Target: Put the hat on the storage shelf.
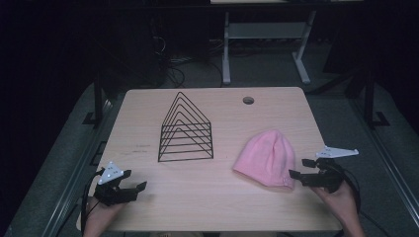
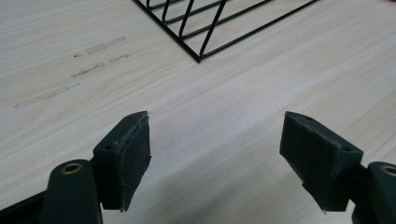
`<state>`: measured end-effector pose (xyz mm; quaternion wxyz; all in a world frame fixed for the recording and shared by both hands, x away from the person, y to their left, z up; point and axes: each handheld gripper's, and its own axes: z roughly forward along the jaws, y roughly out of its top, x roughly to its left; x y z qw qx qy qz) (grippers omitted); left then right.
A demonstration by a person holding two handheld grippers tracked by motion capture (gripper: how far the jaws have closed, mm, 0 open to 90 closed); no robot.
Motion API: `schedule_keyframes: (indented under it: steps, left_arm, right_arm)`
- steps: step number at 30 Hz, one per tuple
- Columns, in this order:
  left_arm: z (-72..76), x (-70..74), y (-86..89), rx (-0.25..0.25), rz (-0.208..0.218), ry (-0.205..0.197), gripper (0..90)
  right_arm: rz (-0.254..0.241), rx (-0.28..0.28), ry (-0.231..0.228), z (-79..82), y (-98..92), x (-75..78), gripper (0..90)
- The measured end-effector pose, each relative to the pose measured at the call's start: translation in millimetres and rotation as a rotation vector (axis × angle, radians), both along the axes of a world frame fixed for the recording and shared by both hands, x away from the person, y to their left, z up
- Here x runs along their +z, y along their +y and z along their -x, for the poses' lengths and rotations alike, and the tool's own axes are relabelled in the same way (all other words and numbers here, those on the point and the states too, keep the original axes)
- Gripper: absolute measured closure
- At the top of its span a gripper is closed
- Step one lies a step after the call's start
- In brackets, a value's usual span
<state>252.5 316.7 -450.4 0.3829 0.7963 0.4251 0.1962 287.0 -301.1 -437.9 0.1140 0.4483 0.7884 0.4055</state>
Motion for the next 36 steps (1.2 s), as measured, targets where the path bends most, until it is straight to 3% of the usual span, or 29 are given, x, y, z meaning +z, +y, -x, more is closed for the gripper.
schedule_keyframes:
  steps: [2,8,11,17,18,24,36]
  left_arm:
    - [-0.2,-0.3,0.7,0.003,0.006,0.003,23.8]
    - [0.4,1.1,0.7,0.008,0.028,-0.002,23.8]
    - [-1.5,-0.9,-1.3,-0.005,0.005,0.009,23.8]
    - [-2.5,-2.4,-1.9,-0.010,-0.001,0.015,23.8]
    - [-2.2,-2.8,-1.5,-0.007,-0.002,0.016,23.8]
    - [-1.6,-2.7,0.4,0.001,0.003,0.016,23.9]
    - [-0.9,-3.0,-1.5,-0.014,-0.001,0.017,23.9]
  right_arm:
    - [0.001,0.006,0.023,-11.6,1.4,1.3,24.6]
    - [0.001,0.013,0.036,-31.6,2.1,5.2,24.9]
    - [0.000,0.016,0.056,-49.5,2.0,7.8,25.2]
    - [0.004,0.026,0.064,-72.6,4.9,8.7,25.5]
    - [0.013,0.026,0.084,-80.4,7.6,8.9,25.5]
    - [0.019,0.037,0.083,-101.2,15.4,10.7,26.0]
    - [0.035,0.039,0.139,-136.4,25.4,9.1,28.6]
